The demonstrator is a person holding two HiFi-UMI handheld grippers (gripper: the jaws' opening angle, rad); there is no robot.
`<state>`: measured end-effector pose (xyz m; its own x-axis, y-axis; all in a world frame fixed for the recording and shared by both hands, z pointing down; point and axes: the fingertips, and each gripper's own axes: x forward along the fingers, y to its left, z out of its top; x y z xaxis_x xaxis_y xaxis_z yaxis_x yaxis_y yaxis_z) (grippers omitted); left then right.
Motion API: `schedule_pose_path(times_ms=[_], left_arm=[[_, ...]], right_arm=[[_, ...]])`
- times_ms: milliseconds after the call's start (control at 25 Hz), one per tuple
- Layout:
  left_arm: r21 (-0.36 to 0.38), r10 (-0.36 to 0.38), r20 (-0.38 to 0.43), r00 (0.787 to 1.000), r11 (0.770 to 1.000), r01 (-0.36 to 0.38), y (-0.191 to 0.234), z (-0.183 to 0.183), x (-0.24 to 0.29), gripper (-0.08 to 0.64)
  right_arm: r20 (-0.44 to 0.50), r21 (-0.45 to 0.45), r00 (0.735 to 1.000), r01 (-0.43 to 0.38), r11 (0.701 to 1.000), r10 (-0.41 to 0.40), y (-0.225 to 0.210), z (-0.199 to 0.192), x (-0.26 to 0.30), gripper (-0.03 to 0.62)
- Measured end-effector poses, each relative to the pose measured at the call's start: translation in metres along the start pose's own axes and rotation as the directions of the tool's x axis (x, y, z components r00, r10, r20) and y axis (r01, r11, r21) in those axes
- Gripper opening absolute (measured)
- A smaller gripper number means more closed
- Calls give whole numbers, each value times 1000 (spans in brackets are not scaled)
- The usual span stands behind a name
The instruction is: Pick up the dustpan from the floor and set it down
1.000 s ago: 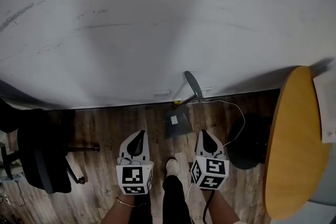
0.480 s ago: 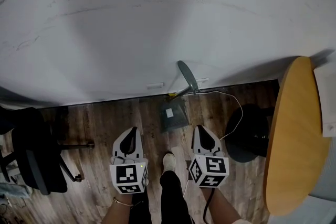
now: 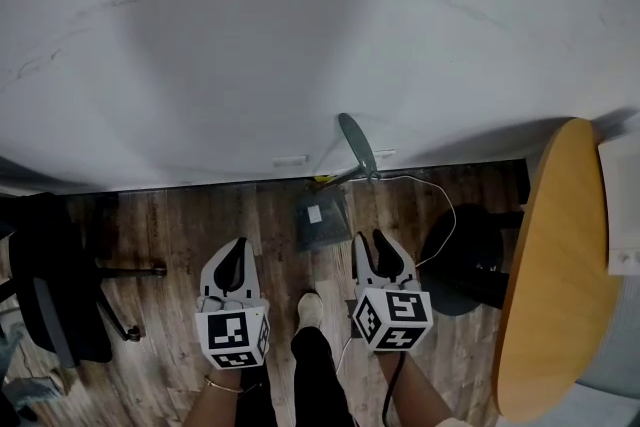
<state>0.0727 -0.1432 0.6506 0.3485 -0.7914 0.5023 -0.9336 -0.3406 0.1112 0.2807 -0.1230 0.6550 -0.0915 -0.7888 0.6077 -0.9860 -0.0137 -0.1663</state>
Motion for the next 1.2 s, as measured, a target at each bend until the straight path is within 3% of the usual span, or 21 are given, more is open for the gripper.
schedule_pose_path(times_ms=[440, 1200], left_arm=[[-4, 29, -8, 1000, 1000, -29, 10, -14, 6, 8], [-45, 89, -20, 996, 995, -90, 16, -33, 14, 9]], right_arm=[[23, 17, 998, -50, 999, 50, -3, -1, 35, 192], [54, -36, 993, -102, 994, 104, -13, 3, 82, 206]])
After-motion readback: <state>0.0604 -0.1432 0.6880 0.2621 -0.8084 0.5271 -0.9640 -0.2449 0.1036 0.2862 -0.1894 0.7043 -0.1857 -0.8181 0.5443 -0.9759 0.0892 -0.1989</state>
